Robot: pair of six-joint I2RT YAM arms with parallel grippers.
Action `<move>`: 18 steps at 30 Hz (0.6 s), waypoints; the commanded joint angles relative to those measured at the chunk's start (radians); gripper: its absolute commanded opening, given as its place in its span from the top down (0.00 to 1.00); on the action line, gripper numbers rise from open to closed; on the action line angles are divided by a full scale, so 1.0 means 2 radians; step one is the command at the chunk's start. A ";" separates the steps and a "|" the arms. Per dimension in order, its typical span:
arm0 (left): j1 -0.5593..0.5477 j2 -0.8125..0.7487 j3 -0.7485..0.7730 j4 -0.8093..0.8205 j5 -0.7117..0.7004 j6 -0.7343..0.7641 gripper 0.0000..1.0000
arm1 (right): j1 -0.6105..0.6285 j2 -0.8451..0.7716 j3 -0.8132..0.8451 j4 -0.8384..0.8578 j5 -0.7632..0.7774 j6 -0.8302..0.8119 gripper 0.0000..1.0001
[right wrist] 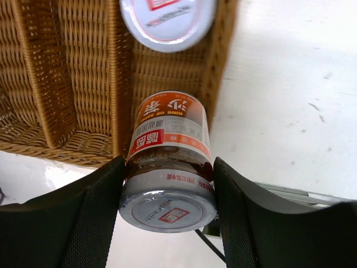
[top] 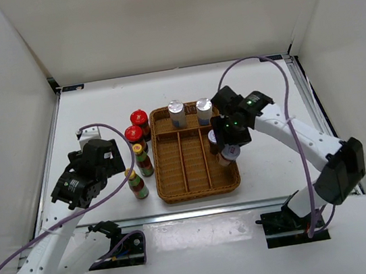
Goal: Organize the condiment bottles
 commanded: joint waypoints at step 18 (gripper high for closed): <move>-0.001 0.042 0.013 0.005 0.005 0.014 0.01 | 0.019 0.061 -0.021 0.044 -0.018 -0.021 0.00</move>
